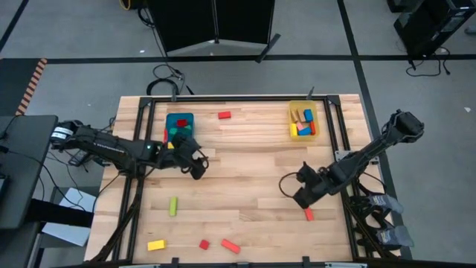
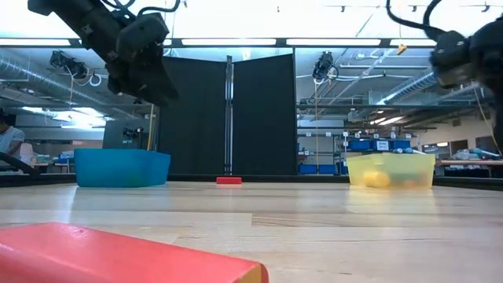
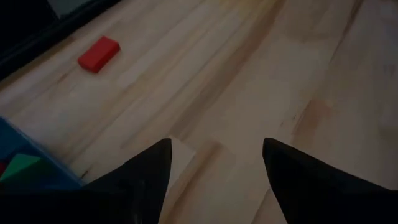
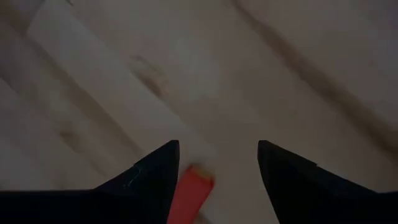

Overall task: Sort blocks by size
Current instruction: Put the large orange block into the yellow bin

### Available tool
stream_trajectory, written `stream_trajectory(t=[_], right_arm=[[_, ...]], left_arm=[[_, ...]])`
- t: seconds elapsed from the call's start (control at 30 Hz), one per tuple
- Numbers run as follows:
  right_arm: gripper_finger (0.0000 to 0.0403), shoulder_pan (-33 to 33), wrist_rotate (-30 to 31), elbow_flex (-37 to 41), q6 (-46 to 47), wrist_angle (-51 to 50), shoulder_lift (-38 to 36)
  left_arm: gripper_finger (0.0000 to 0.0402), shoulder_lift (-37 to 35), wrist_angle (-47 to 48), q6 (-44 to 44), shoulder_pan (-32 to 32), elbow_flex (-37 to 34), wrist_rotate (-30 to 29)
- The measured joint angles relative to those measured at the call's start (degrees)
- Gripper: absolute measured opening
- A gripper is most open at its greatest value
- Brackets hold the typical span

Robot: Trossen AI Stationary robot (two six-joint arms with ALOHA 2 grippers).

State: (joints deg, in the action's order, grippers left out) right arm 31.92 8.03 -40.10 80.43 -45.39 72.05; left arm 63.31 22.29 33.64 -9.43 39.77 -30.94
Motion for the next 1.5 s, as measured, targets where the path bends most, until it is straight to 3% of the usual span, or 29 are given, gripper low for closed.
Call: stream_trajectory(t=[0.3,0.67,0.83,1.07,1.4,1.5], right_arm=[[0.0236,6.36,-2.29,-0.02,12.53,2.63,4.59],[0.0315,7.46,-4.56,-0.07,15.07,6.48,11.25],[0.0319,7.46,-6.22,-0.44,14.99,8.25,15.04],[0.0268,7.74,-6.40,-4.10,14.00,2.91,18.38],[0.0119,7.85,-7.63,-4.35,11.60,4.91,20.34],[0.0115,8.02,-6.06,-4.13,10.44,5.64,19.41]], left_arm=[[0.0259,0.00,-3.16,0.03,-1.24,0.02,-2.02],[0.0259,0.00,-3.26,0.03,-1.24,0.02,-2.05],[0.0259,0.00,-3.24,0.03,-1.24,0.02,-2.05],[0.0259,0.00,-3.17,-0.21,-1.24,0.02,-2.04],[0.0259,0.00,-3.10,-0.32,-1.24,0.04,-2.03],[0.0259,0.00,-3.10,-0.36,-1.24,0.04,-1.98]])
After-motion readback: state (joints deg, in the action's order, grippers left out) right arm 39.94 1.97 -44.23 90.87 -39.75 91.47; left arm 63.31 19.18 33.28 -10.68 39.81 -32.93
